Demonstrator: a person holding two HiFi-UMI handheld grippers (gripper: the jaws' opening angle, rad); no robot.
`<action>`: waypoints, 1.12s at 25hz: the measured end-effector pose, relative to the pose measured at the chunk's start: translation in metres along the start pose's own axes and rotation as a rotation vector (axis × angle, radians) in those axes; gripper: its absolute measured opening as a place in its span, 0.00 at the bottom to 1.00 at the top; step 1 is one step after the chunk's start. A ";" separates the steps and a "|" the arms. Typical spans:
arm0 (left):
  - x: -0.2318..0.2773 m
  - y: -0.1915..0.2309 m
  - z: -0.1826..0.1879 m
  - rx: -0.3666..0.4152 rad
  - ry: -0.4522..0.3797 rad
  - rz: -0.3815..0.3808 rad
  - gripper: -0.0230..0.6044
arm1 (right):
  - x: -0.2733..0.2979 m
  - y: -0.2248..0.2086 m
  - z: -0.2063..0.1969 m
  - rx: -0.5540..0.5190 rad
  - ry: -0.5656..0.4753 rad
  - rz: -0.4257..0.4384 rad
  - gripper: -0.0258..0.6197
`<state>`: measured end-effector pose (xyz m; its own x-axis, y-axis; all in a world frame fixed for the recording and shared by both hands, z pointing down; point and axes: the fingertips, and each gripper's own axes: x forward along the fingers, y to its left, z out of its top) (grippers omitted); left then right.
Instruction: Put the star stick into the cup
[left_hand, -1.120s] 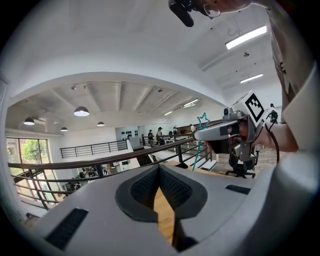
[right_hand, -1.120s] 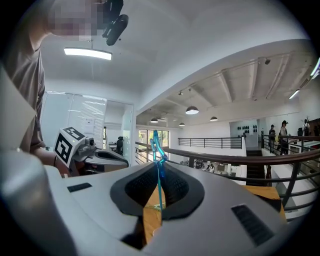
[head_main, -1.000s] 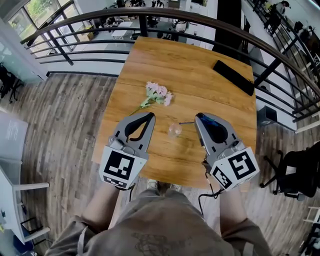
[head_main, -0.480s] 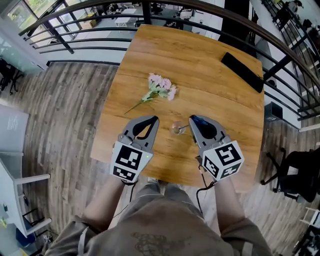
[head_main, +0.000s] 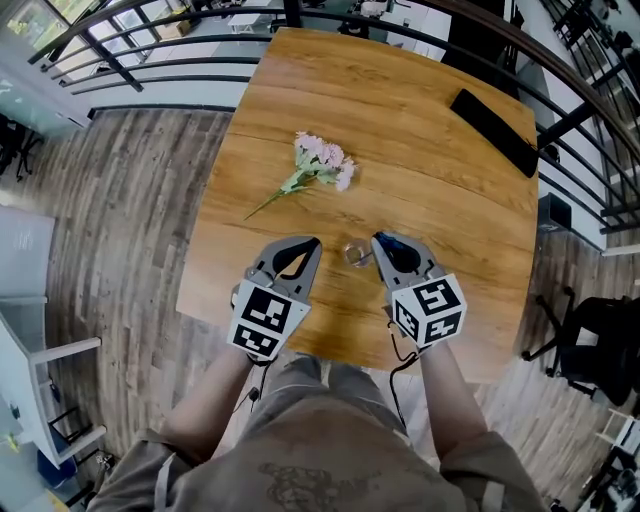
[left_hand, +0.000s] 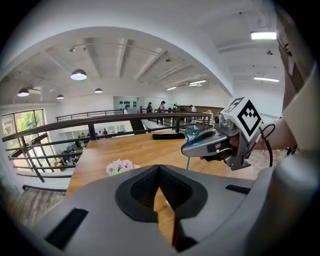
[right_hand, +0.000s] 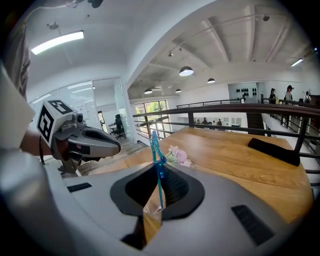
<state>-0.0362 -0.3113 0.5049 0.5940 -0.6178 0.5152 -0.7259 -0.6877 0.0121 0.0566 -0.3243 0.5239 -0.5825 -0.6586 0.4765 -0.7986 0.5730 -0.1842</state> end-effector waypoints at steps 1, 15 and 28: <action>0.001 0.000 -0.002 -0.005 0.006 -0.001 0.06 | 0.002 0.000 -0.004 -0.002 0.010 -0.002 0.10; 0.002 -0.001 -0.009 -0.010 0.044 -0.001 0.06 | 0.009 -0.002 -0.001 -0.093 0.025 -0.043 0.52; -0.042 0.003 0.049 0.066 -0.087 0.065 0.06 | -0.051 0.019 0.081 -0.134 -0.164 -0.069 0.53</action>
<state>-0.0466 -0.3065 0.4417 0.5767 -0.6905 0.4366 -0.7408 -0.6673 -0.0767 0.0589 -0.3192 0.4264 -0.5531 -0.7627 0.3353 -0.8163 0.5765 -0.0353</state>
